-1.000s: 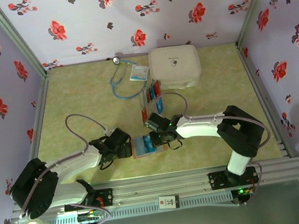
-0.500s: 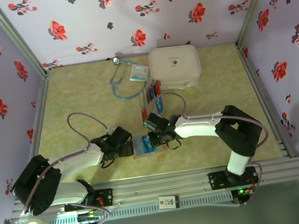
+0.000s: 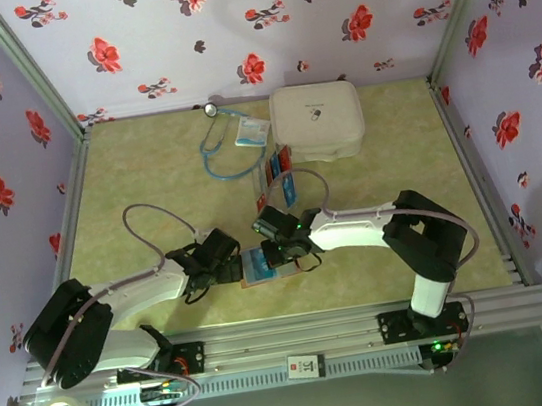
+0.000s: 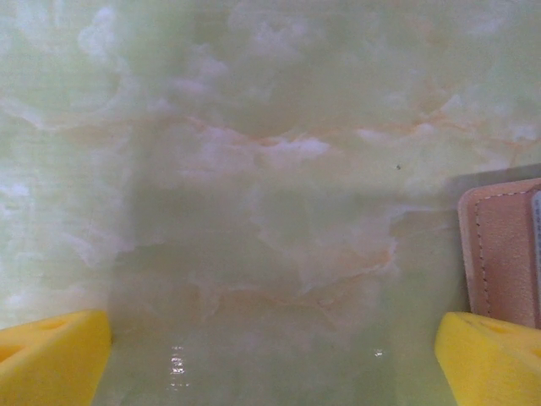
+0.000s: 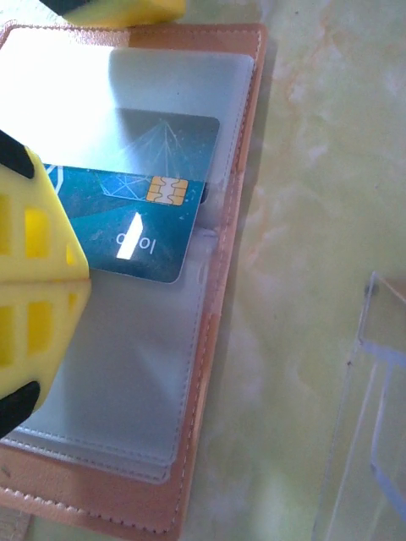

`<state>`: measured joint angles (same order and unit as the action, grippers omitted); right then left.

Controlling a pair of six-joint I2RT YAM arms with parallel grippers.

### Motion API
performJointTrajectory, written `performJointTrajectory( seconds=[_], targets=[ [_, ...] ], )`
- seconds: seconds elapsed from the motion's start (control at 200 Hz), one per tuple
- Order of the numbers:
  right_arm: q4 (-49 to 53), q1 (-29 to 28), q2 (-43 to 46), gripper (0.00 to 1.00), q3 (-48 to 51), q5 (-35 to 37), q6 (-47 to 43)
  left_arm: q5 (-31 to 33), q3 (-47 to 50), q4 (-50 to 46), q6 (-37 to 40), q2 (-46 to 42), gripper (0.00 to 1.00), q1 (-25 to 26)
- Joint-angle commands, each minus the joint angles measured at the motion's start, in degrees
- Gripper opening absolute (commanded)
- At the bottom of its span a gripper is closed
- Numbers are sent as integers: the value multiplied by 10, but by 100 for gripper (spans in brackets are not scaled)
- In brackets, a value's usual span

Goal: Put the credit cards into the card holder

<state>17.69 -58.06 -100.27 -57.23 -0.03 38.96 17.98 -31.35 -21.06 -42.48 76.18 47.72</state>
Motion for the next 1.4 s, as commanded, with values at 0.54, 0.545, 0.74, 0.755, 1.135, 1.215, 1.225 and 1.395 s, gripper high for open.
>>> performJointTrajectory(
  seconds=[0.54,0.545,0.74,0.755,1.135,1.215,1.225,1.395],
  targets=[
    [-4,-32,-45,0,-58,-23,8,-18,3,16,8,19,100,4],
    [-4,-32,-45,0,-58,-23,8,-17,3,16,8,18,100,4],
    [8,-32,-12,0,-44,-1,4,-15,5,5,5,-9,100,1],
    [9,-31,-9,0,-42,1,4,-14,6,3,4,-12,100,1],
    [6,-24,7,0,-18,7,5,-11,19,-19,-1,-45,100,-10],
    [2,-24,-2,0,-20,3,7,-11,19,-17,-1,-35,100,-10],
    [1,-24,-2,0,-19,3,7,-11,19,-17,-1,-34,100,-10],
    [-5,-24,-13,0,-20,0,8,-11,16,-10,2,-14,100,-10]
  ],
)
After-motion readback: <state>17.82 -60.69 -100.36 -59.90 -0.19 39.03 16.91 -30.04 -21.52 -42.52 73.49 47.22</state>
